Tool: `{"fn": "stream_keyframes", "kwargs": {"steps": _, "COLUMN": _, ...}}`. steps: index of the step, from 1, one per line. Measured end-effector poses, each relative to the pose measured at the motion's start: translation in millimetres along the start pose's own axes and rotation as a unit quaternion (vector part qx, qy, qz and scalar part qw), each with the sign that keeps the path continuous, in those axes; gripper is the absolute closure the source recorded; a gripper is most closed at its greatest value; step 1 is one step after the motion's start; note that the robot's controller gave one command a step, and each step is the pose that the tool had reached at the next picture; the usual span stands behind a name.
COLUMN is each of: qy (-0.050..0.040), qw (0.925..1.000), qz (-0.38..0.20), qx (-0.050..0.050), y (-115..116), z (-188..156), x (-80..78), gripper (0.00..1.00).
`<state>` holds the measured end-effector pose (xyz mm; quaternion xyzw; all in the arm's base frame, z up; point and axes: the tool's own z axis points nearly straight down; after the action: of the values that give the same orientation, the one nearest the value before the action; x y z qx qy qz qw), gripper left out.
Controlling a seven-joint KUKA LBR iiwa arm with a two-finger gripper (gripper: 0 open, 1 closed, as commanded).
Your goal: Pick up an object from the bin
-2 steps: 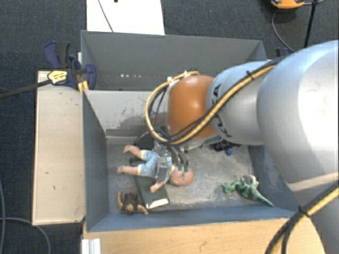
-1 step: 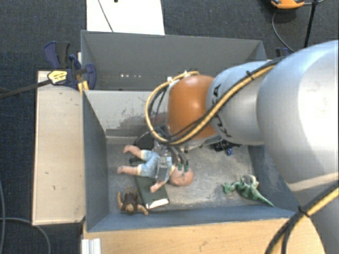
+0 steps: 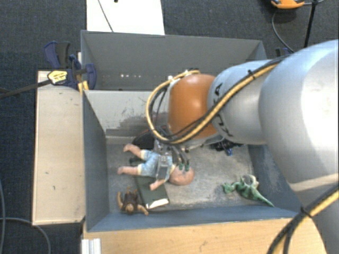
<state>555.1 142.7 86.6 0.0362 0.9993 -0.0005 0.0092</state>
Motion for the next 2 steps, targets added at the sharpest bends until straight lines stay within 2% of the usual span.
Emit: {"fn": "stream_keyframes", "kwargs": {"steps": 2, "qy": 0.0026, "qw": 1.0, "qz": 0.002, "qx": -0.001, "y": 0.1, "z": -27.4, "x": -1.8, "gripper": 1.0}}
